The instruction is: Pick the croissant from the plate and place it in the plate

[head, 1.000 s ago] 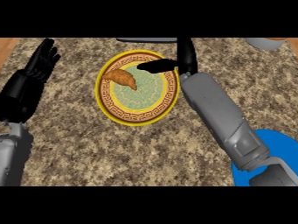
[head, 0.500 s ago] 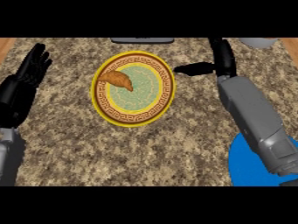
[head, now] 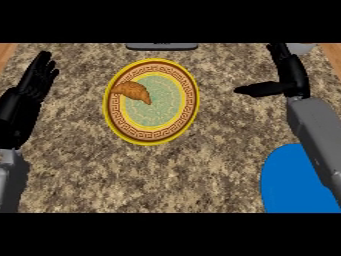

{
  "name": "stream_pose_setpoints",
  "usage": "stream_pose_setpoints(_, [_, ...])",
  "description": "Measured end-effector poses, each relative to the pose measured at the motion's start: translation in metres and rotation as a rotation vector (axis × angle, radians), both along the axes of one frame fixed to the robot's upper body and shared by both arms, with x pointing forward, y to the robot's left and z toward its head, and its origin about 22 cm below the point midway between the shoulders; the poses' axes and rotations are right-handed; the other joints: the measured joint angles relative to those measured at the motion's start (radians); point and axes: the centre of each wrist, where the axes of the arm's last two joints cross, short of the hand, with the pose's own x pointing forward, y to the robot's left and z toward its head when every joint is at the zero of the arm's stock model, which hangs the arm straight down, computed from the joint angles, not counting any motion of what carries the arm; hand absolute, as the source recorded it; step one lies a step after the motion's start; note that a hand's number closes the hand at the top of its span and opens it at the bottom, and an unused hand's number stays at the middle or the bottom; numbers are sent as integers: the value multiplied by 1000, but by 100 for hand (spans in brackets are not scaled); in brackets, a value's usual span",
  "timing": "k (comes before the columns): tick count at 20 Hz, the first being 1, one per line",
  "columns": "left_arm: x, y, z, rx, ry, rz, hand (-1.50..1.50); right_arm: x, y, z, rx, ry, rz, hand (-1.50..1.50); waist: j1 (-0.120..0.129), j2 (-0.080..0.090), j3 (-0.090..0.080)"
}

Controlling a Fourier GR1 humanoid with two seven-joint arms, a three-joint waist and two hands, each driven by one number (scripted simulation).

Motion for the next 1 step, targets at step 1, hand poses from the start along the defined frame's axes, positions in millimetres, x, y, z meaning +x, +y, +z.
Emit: stream_pose_setpoints(1, [-3,3,1,-2,2,0,0,-1,-5,0,-10,-4,-4,-150,1,0,0])
